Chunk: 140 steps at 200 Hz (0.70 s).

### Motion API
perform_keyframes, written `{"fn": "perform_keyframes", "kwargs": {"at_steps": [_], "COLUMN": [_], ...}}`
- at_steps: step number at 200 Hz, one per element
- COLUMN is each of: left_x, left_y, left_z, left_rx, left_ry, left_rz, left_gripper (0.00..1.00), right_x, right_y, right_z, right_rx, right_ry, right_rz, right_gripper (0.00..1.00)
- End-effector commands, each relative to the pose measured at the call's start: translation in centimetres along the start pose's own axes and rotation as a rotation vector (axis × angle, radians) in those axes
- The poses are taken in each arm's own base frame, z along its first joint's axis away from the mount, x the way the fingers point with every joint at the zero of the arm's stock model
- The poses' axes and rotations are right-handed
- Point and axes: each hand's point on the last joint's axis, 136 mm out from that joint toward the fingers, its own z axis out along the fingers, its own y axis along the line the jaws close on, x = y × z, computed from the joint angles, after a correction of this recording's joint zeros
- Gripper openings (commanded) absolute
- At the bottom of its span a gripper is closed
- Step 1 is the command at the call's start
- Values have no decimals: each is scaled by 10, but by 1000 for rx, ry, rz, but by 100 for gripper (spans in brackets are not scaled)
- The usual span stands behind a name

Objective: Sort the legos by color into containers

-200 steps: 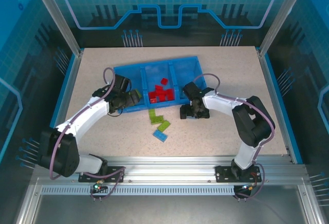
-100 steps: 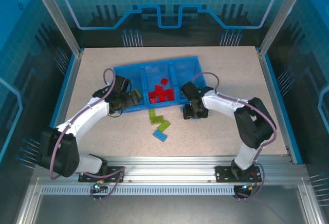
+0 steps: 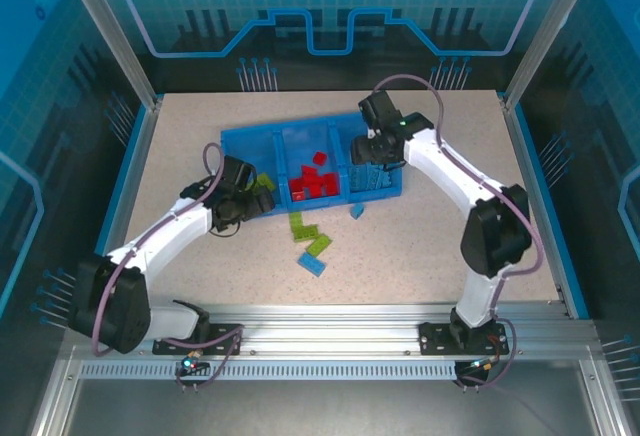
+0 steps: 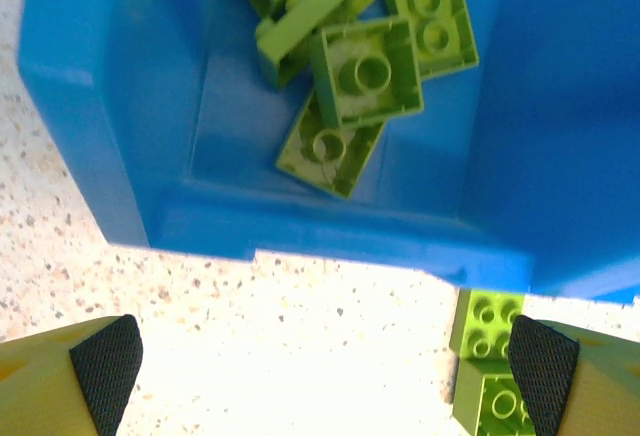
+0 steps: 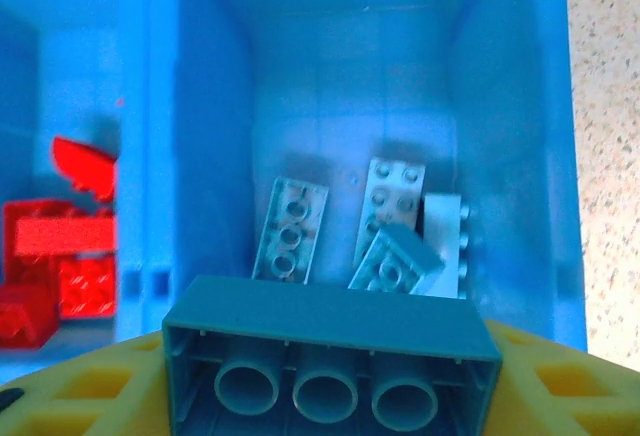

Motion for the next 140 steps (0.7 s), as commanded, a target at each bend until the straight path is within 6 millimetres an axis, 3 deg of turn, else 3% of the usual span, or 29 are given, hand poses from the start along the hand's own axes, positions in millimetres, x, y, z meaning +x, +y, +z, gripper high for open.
{"fn": "perform_keyframes", "kwargs": {"at_steps": [1,31,70,90,140], "left_x": [17,34,56,66,82], "left_y": [-1,-7,-28,-43,-75], "left_z": [-5,0,7,10,19], "left_rx": [21,31,42,50,63], "left_ry": [29,66,114,134,177], "left_rz": [-18,-11,55,85,127], "left_gripper": [99,99,99,99,99], "right_x": [5,-8,-7,-5,2], "right_y": [-13,-14,-16,-15,-7], "right_z": [24,42,58,56,40], "right_rx": [52,79,89,81,19], "right_ry": [90,115,153,159,144], "right_rz": [-35,-40,-30,-19,19], "right_gripper": [62,64,71,79,83]}}
